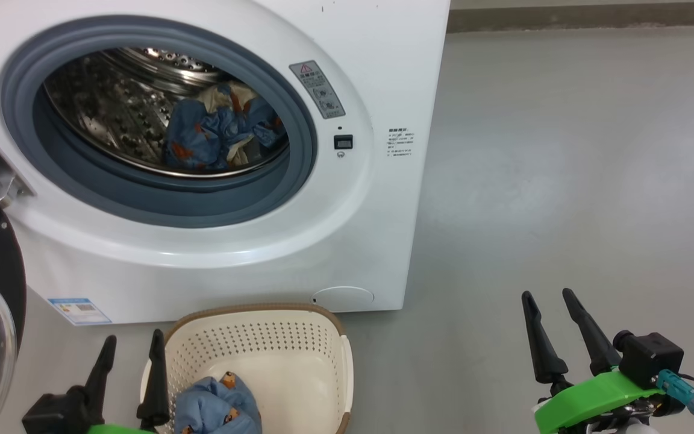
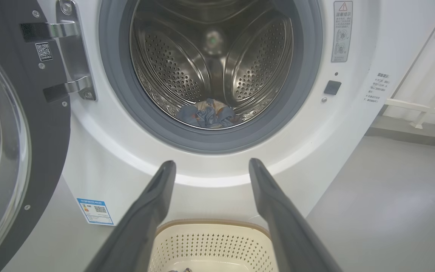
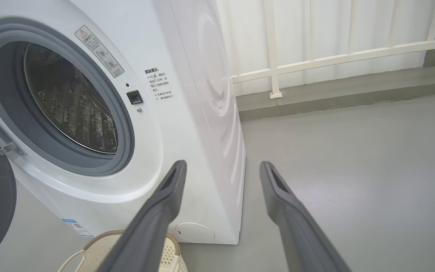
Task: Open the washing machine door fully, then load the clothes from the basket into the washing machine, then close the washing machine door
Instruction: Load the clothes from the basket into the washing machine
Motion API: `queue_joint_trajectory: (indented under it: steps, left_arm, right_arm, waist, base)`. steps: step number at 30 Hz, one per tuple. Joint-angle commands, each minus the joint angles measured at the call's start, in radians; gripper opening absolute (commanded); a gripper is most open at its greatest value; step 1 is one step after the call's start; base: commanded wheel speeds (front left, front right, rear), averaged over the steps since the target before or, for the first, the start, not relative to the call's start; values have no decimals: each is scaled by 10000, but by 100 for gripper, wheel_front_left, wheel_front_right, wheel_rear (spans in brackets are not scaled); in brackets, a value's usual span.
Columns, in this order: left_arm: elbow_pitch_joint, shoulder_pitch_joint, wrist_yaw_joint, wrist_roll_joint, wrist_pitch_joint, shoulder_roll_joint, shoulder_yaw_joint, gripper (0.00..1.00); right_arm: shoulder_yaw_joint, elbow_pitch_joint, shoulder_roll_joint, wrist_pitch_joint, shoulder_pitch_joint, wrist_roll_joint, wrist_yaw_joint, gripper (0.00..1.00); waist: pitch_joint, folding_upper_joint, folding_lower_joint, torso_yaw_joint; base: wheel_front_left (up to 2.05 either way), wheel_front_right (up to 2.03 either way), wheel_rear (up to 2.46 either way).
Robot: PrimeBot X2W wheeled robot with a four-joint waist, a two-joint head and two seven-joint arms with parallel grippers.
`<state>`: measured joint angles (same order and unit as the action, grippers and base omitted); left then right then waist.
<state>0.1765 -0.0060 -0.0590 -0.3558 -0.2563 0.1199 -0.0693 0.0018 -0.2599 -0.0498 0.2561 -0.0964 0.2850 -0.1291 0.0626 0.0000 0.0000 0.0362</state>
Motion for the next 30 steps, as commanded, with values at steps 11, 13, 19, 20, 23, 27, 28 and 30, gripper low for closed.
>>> queue_joint_trajectory:
  steps: [11,13,19,20,23,27,28,30]
  left_arm:
    - [-456,342,-276,908,-55,-404,800,100]
    - [-440,357,-305,1058,-55,-449,811,100]
    - [-404,332,-407,1207,-55,-565,880,100]
    - [-392,324,-423,1229,-55,-577,886,100]
    - [-363,313,-449,1276,-55,-597,900,100]
    - [-288,299,-491,1354,-55,-628,929,100]
    - [-272,294,-500,1373,-55,-634,934,100]
    - [-258,279,-518,1395,-55,-645,948,100]
  right_arm:
    - [418,445,-4,57,175,69,-16,100]
    - [424,443,-4,57,181,67,-16,100]
    - [428,446,-4,57,200,72,-16,100]
    - [430,441,-4,57,207,73,-16,100]
    - [440,430,-4,57,216,68,-16,100]
    - [460,420,-4,57,210,54,-16,100]
    - [459,416,-4,57,210,48,-16,100]
    - [452,404,-4,57,209,34,-16,100]
  waist:
    - [-274,0,0,-175]
    - [-285,0,0,-201]
    - [-281,0,0,-236]
    - [-286,0,0,-234]
    - [-296,0,0,-231]
    - [-319,0,0,-227]
    - [-323,0,0,-224]
    - [-329,0,0,-213]
  base:
    - [0,0,0]
    - [0,0,0]
    - [0,0,0]
    - [0,0,0]
    - [0,0,0]
    - [0,0,0]
    - [0,0,0]
    - [0,0,0]
